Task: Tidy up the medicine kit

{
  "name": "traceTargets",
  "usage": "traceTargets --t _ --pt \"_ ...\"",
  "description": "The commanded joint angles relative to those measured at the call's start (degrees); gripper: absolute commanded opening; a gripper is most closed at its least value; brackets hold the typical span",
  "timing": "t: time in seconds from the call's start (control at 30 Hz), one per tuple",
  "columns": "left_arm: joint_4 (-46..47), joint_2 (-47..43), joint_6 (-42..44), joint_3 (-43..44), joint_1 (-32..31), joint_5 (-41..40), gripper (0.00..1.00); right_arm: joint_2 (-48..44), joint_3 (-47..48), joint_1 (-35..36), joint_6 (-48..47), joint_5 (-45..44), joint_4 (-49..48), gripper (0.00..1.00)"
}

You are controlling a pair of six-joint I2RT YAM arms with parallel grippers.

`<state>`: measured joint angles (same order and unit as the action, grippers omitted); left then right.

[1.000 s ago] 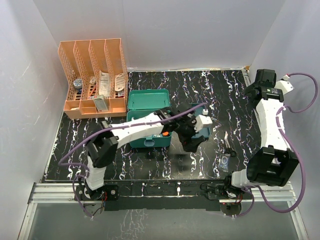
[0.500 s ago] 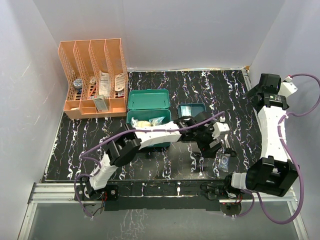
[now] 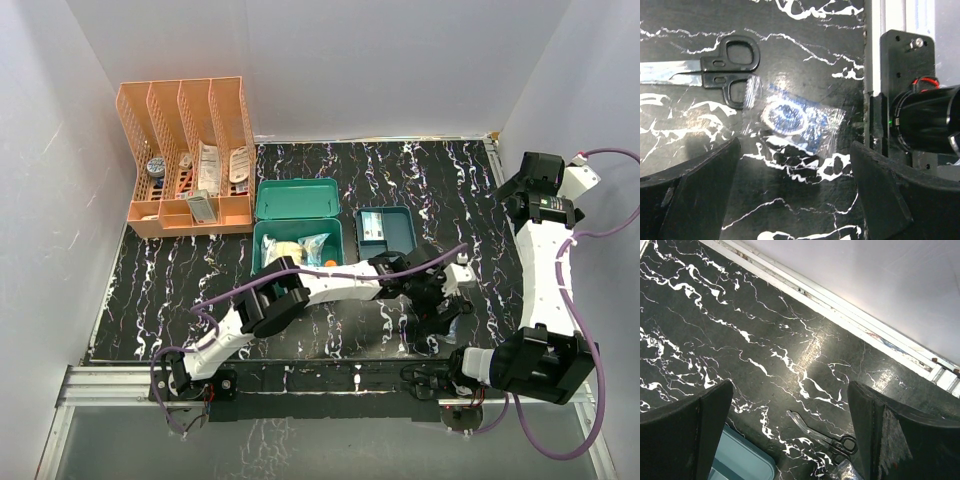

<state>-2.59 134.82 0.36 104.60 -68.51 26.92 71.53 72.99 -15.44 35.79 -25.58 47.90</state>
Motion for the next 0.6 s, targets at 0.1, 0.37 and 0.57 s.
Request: traceTargets --t 0.1,0.37,0.57 --pt "4.7 3.1 -1.3 4.9 -1.7 0.2 0.91 -3.3 -0.7 -0.3 -2.4 -2.9 -2.5 0.98" --pt "6.1 7.4 -1.3 6.3 -2.4 -3.6 0.89 -5.0 -2.6 -0.3 -2.8 -2.6 -2.7 0.98" --pt "7.9 6.4 -0.9 2.5 -2.4 -4.6 0.4 -5.1 -2.9 -0.3 -2.9 -2.3 -2.9 0.98"
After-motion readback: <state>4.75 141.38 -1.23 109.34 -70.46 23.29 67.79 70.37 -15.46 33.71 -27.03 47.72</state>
